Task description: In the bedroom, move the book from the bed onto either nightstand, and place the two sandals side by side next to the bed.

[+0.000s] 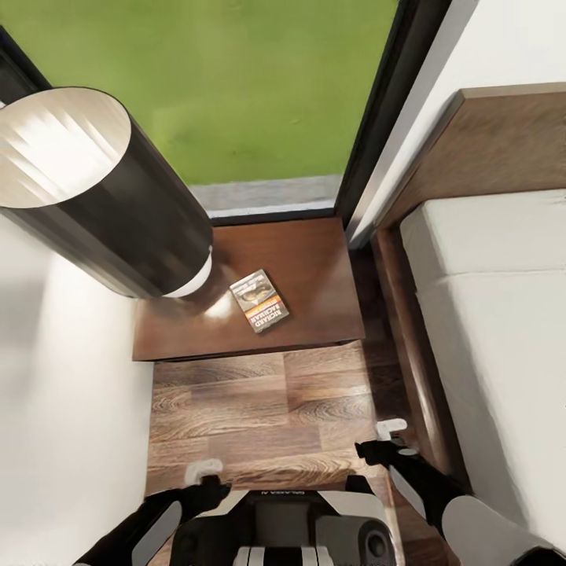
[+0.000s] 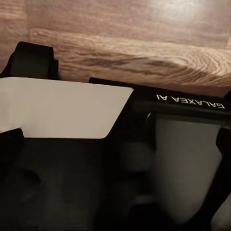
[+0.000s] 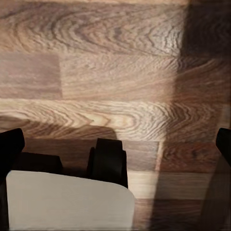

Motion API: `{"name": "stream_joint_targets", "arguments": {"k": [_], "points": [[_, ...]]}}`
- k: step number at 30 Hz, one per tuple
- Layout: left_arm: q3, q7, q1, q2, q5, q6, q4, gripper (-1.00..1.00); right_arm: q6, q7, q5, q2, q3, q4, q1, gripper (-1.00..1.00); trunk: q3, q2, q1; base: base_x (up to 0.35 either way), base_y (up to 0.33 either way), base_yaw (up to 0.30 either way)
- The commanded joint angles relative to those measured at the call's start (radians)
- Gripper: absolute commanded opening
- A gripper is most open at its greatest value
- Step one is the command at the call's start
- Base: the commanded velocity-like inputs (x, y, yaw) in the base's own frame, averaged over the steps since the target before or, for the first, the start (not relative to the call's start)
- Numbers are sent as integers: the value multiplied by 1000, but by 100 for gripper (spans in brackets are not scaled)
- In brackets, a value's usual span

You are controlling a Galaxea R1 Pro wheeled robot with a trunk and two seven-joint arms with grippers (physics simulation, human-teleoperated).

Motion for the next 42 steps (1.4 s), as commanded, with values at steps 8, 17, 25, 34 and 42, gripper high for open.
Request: {"name": "stream_joint_targets", "arguments": {"k": [8,17,25,34,42], "points": [[-7,4,1,-1,12,-1,85,100,5,-19,-8,40,8,79,-1,100,25,56,-31,0,0,0],[-7,-2,11,-19,11,-2,227,100,2,25,-10,49,8,212,0,100,53,119,-65,0,0,0],[-7,-18,34,-41,11,-48,351,100,-7,35,-11,53,5,334,4,100,78,175,-96,0,0,45],[-7,-27,48,-58,10,-64,410,100,-5,56,-11,99,3,350,17,100,106,238,-130,0,0,214],[-7,-28,54,-59,10,-72,414,100,0,55,-11,109,3,352,19,100,139,294,-161,0,0,157]]}}
